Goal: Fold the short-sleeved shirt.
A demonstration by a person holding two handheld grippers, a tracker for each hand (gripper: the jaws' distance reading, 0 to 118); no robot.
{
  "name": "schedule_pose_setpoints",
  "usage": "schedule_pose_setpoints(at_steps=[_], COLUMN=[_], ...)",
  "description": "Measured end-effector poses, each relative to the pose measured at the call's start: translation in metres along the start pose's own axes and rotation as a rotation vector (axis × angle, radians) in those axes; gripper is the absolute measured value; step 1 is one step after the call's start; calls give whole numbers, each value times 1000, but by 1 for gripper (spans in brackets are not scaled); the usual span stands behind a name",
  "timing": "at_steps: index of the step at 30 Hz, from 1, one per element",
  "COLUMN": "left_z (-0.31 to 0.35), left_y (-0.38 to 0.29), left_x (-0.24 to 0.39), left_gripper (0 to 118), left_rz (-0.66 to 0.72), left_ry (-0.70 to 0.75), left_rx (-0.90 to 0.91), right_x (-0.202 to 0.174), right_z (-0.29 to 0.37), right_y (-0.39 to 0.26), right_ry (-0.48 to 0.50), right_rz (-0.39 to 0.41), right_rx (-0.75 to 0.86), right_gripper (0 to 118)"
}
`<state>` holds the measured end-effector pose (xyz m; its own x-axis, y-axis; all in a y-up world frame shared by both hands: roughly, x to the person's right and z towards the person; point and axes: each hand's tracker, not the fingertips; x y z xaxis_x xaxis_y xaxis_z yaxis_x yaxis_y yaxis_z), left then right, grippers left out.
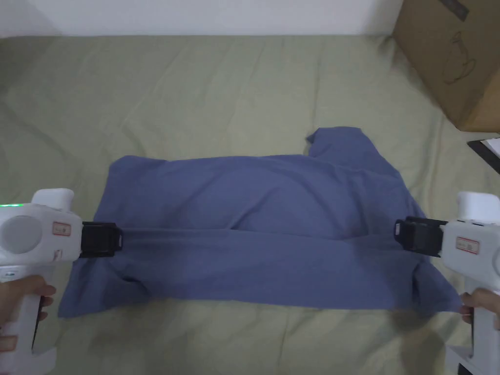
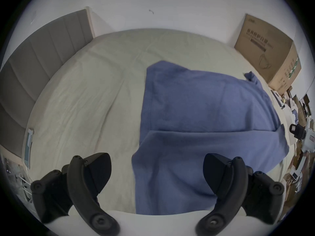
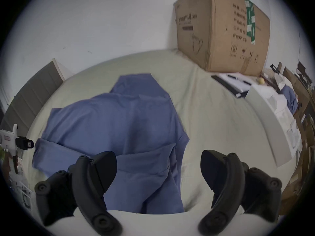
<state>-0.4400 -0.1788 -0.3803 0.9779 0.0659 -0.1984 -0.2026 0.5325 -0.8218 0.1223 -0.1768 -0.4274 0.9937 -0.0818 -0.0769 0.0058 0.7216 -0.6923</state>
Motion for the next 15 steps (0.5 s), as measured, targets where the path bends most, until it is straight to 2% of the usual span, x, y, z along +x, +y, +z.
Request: schedule_pose_setpoints(at_steps=[3,4,5,6,7,8,10,11,13,15], left_z=[42,57,70,82,88,93,100,100,91,81], left_y=[-22,-33,-45,-58,-71,-82,-106,-115,-123,-124], left_x=[-2,-4,-4,-4,-4,-7,-12,-13,-17,-22], left_gripper=[108,98,80,55,20,6,0,0,0,0], left_rz=[5,10,18,31,52,61,97,92,101,117], left_ry=[4,7,0,-6,-14,-19,-68,-74,-69,-50], left_rx=[65,103,140,160,169,158,132,126,100,85], right_x=[-2,-4,-6,-8,-10,-16,-24,-27,-26,-28], right_z=[40,54,65,75,84,90,100,103,105,105], right_y=[-4,-7,-11,-18,-25,-34,-51,-59,-73,-84], right_ry=[52,75,95,111,104,106,92,96,156,144], right_rz=[3,-20,-32,-35,-35,-27,15,12,-60,-90], right_rx=[67,76,86,89,88,95,102,95,60,38], right_gripper=[101,89,70,51,25,13,0,0,0,0])
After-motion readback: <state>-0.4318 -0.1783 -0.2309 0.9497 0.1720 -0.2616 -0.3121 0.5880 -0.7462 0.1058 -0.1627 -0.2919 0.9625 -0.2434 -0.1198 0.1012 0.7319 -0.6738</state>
